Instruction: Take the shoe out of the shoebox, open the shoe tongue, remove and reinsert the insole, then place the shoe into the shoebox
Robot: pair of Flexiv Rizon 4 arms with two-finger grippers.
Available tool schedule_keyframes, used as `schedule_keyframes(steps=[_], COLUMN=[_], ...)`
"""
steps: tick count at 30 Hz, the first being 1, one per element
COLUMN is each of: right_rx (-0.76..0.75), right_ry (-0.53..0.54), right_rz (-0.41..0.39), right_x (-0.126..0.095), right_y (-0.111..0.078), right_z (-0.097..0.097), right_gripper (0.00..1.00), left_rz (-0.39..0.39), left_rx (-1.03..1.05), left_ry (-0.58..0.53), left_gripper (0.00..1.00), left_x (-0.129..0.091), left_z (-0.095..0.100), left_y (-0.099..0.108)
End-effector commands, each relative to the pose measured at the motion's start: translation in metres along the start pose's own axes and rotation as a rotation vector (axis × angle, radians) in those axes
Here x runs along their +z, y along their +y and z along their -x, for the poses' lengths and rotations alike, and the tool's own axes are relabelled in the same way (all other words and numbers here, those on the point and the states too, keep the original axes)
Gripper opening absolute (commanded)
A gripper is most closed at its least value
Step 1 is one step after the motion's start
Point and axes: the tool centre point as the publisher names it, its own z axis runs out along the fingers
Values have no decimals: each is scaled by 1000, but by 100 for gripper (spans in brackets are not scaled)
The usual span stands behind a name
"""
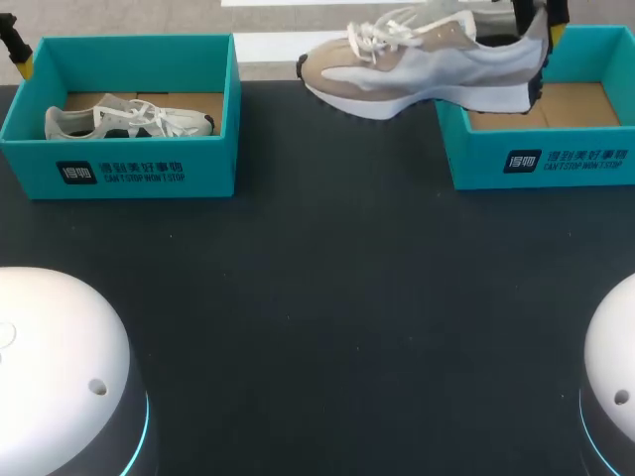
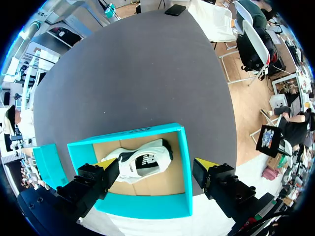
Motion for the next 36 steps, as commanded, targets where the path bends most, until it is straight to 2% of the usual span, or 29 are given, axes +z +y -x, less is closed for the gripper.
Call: schedule_keyframes(steps=[1,6,8,13,22,24,26,28,32,36], right_rx=[0,0,-7,-2,-14,-35,-12,3,19,4], right_ry=[1,1,-1,-46,18,-9,36,16,40,24], right_rz=[-2,-2,1,11,32,28,12,15,30,8], right_x=[-2,-2,2,15,20,29,38,48,71,102], right_y=[1,1,-9,-52,-120,-131,-137,-142,-147,-149], right_z=[0,0,-9,-41,-100,-110,-116,-121,-131,-141], right_gripper=[0,0,0,0,0,0,0,0,0,0], left_rz=[1,1,1,1,1,1,1,1,1,1], left_rx=[1,1,1,1,1,1,1,1,1,1], left_ry=[2,2,2,2,2,2,2,2,2,2], left_gripper=[100,100,100,100,100,100,100,100,100,100], left_x=[0,0,0,0,0,0,0,0,0,0], left_z=[0,0,0,0,0,0,0,0,0,0], left_y=[-1,-1,-1,-1,-1,-1,-1,-1,-1,-1])
